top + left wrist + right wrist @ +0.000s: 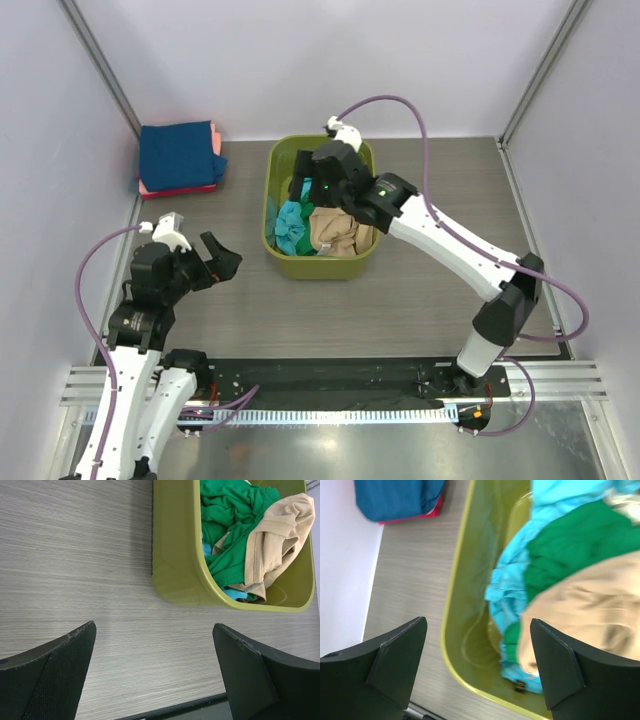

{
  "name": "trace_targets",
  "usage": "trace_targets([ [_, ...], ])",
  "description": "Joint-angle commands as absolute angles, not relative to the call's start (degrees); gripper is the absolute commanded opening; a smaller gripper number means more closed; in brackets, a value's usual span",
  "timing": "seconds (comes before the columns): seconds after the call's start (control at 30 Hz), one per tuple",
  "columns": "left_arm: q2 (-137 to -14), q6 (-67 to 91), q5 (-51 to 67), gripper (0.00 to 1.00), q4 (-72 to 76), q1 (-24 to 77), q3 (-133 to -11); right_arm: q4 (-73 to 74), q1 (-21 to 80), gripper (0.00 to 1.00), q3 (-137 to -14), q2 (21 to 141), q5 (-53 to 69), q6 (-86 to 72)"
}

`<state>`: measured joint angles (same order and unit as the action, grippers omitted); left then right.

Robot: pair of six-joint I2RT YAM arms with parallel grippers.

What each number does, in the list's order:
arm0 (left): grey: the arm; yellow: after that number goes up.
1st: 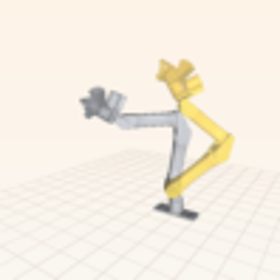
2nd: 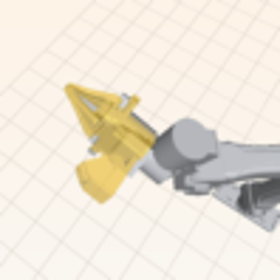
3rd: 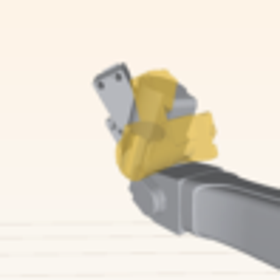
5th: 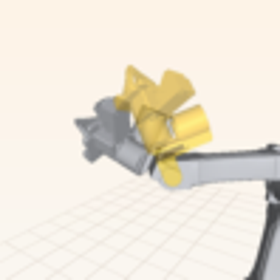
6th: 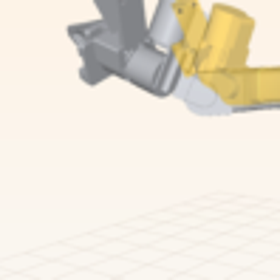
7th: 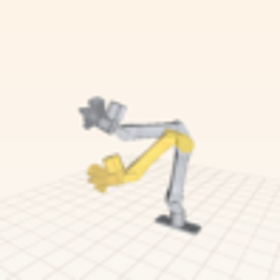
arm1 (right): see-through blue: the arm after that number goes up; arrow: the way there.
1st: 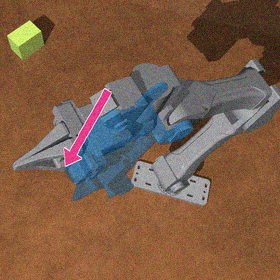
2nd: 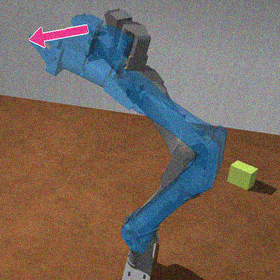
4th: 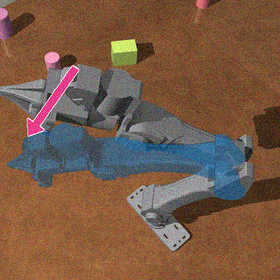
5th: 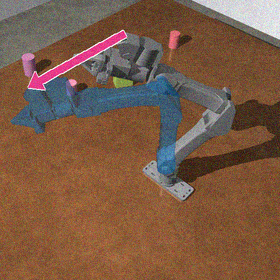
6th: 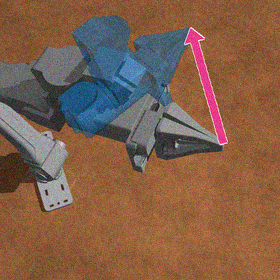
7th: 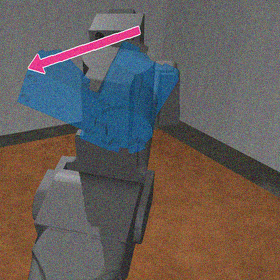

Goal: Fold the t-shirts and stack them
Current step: Grab the tshirt from the pile

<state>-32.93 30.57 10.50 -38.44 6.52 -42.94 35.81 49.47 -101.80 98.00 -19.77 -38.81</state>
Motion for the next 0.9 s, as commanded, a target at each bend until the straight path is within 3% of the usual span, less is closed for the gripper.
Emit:
trace_targets([
  [0.0, -31.29, 29.35, 9.58, 1.0, -38.15, 6.59, -45.18, 39.89, 46.07, 0.91, -98.62, 95.1, -22.68, -36.48],
  [0.47, -31.03, 29.35, 12.92, 1.0, -36.83, 6.59, -44.03, 47.2, 41.04, 0.9, -97.12, 102.65, -23.65, -34.19],
  [0.57, -31.46, 29.36, 13.09, 1.0, -36.83, 6.59, -44.03, 46.93, 40.96, 0.84, -97.64, 106.33, -23.47, -33.66],
  [0.63, -31.73, 29.36, 13.18, 1.0, -36.91, 6.68, -44.12, 46.5, 41.04, 0.65, -98.08, 107.22, -22.77, -32.88],
  [0.67, -31.9, 29.36, 13.1, 1.0, -36.91, 6.68, -44.12, 46.15, 40.96, 0.31, -98.43, 107.4, -22.5, -32.35],
  [0.7, -31.99, 29.36, 13.18, 1.0, -37.0, 6.68, -44.12, 46.06, 40.96, 0.18, -99.22, 106.79, -22.59, -32.17],
  [0.77, -32.17, 29.36, 13.27, 1.0, -37.0, 6.68, -44.12, 45.88, 40.96, 0.01, -100.71, 105.48, -22.76, -30.86],
  [0.87, -32.17, 29.27, 13.36, 1.0, -37.0, 6.68, -44.12, 46.92, 40.96, 0.01, -107.64, 101.7, -22.5, -28.4],
])
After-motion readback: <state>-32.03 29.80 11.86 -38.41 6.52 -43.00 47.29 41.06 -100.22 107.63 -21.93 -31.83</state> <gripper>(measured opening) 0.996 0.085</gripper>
